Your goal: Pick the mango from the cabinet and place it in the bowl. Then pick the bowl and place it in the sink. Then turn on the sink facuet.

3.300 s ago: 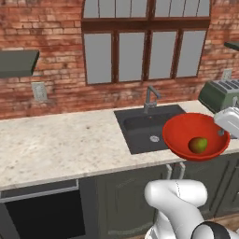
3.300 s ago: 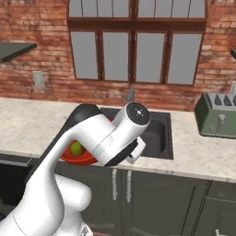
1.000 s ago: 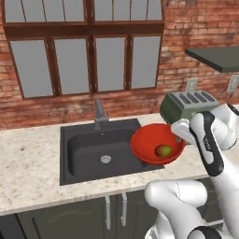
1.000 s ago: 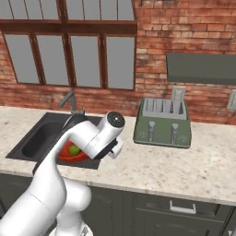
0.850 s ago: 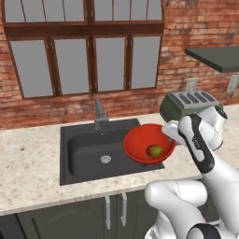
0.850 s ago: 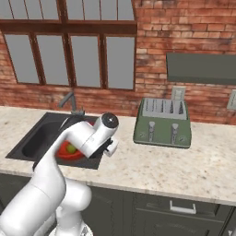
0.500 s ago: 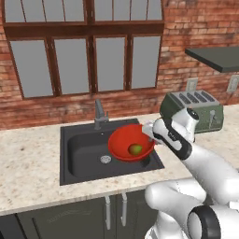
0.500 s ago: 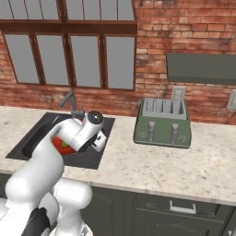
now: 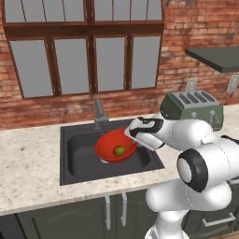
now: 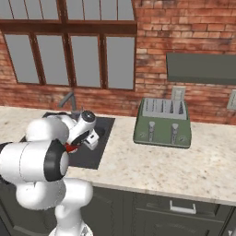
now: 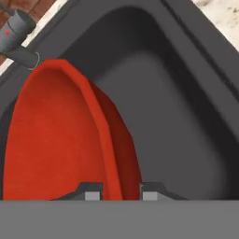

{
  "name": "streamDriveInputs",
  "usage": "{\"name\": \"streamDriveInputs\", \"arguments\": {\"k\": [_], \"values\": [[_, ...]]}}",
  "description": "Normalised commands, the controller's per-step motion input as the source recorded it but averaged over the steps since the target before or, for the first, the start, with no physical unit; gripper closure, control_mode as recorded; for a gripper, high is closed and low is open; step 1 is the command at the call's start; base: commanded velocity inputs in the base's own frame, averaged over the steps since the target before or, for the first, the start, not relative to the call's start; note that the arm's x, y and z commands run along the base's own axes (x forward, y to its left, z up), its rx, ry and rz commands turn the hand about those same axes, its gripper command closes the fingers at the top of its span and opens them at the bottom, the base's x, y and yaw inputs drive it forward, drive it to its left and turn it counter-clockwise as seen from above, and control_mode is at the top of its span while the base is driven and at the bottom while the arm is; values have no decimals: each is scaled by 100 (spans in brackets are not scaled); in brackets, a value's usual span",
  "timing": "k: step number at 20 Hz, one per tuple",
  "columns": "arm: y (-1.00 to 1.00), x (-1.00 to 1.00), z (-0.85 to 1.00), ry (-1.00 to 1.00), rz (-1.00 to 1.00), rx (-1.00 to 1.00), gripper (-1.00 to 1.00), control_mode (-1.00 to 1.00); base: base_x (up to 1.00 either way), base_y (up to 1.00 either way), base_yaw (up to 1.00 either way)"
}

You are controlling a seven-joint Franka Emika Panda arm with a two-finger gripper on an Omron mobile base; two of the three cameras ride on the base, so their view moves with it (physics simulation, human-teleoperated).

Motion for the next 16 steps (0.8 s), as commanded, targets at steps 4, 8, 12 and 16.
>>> {"name": "streamDriveInputs", "arguments": {"k": [4, 8, 12, 16], "values": [[35, 60, -48, 9, 0, 4, 100, -100, 0, 0, 0], [36, 58, -52, 6, 0, 4, 100, -100, 0, 0, 0], [41, 62, -54, 4, 0, 1, 100, -100, 0, 0, 0], [37, 58, -61, 0, 0, 0, 100, -100, 0, 0, 0]]}}
